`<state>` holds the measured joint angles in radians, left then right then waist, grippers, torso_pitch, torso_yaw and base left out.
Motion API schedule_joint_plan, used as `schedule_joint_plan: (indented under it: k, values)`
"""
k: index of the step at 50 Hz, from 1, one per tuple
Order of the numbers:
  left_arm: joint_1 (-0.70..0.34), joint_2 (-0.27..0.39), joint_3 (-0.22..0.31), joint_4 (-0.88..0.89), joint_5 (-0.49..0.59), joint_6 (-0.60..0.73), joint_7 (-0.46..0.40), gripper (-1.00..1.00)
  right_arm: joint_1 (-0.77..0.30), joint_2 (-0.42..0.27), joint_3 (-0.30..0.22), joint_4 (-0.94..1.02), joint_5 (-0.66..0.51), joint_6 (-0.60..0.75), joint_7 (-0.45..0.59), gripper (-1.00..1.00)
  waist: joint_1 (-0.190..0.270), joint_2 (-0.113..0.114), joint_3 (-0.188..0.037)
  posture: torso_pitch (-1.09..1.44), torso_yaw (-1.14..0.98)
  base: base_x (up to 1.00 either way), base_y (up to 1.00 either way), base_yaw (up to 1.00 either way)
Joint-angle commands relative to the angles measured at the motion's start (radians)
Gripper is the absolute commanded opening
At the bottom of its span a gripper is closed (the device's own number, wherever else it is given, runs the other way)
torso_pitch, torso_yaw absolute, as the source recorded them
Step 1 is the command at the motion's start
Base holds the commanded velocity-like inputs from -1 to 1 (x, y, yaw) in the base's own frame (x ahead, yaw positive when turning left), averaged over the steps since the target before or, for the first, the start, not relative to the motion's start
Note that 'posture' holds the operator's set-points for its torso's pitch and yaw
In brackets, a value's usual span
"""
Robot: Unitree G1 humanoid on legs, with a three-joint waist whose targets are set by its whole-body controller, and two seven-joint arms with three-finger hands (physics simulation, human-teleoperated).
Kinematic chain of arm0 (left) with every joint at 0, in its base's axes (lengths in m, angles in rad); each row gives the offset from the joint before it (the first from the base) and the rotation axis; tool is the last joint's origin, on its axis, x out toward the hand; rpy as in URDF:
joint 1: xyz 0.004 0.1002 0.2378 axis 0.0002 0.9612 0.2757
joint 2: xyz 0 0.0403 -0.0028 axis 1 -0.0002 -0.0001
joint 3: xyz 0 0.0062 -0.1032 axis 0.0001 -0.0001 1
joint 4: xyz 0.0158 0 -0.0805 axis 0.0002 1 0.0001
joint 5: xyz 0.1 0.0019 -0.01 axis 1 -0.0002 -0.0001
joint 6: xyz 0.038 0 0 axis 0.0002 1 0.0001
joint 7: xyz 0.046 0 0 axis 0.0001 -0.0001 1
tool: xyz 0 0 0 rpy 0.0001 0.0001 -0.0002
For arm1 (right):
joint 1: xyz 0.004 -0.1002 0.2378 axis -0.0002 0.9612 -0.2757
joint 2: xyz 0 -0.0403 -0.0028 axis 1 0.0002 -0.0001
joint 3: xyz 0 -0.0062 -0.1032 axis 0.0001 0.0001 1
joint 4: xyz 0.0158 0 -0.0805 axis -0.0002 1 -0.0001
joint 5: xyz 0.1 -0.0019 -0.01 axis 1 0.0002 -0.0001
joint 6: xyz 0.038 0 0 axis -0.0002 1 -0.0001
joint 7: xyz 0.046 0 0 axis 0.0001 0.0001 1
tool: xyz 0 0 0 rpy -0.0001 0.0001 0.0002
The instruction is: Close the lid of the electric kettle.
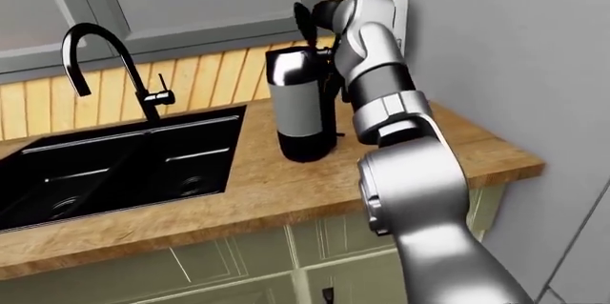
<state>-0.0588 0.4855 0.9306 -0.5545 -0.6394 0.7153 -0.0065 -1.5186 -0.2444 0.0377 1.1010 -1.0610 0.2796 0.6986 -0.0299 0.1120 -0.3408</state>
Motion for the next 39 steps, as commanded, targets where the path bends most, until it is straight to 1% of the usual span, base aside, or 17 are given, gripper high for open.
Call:
schedule_joint_plan:
  k: [1, 9, 15, 17, 22, 27, 39]
  values:
    - [-0.015, 0.021, 0.01, -0.02, -0.006, -0.024, -0.002, 1.0, -0.037, 0.022, 0.007, -0.043, 0.011, -0.043, 0.003, 1.0, 0.003, -0.002, -0.003, -0.55, 0.0, 0.0, 0.0, 0.0]
    - [-0.016, 0.026, 0.014, -0.017, -0.011, -0.024, -0.001, 1.0, -0.04, 0.067, 0.02, -0.07, -0.01, -0.056, 0.031, 1.0, 0.002, -0.003, -0.003, -0.55, 0.0, 0.0, 0.0, 0.0]
    - [-0.015, 0.027, 0.015, -0.014, -0.012, -0.028, -0.001, 1.0, -0.003, 0.111, 0.034, -0.124, -0.032, -0.058, 0.054, 1.0, 0.007, -0.007, -0.002, -0.55, 0.0, 0.0, 0.0, 0.0]
    - [-0.014, 0.027, 0.016, -0.01, -0.012, -0.031, -0.003, 1.0, 0.0, 0.117, 0.032, -0.131, -0.037, -0.058, 0.06, 1.0, 0.007, -0.007, -0.003, -0.55, 0.0, 0.0, 0.0, 0.0]
    - [-0.014, 0.027, 0.014, -0.012, -0.013, -0.032, -0.001, 1.0, -0.025, 0.083, 0.017, -0.123, -0.041, -0.068, 0.075, 1.0, 0.011, -0.009, -0.001, -0.55, 0.0, 0.0, 0.0, 0.0]
    - [-0.015, 0.025, 0.008, -0.01, -0.008, -0.036, -0.002, 1.0, -0.012, 0.053, 0.01, -0.134, -0.048, -0.071, 0.081, 1.0, 0.017, -0.013, 0.0, -0.55, 0.0, 0.0, 0.0, 0.0]
    - [-0.015, 0.023, 0.004, -0.007, -0.002, -0.042, -0.004, 1.0, -0.007, 0.028, 0.002, -0.149, -0.05, -0.069, 0.092, 1.0, 0.018, -0.011, 0.002, -0.55, 0.0, 0.0, 0.0, 0.0]
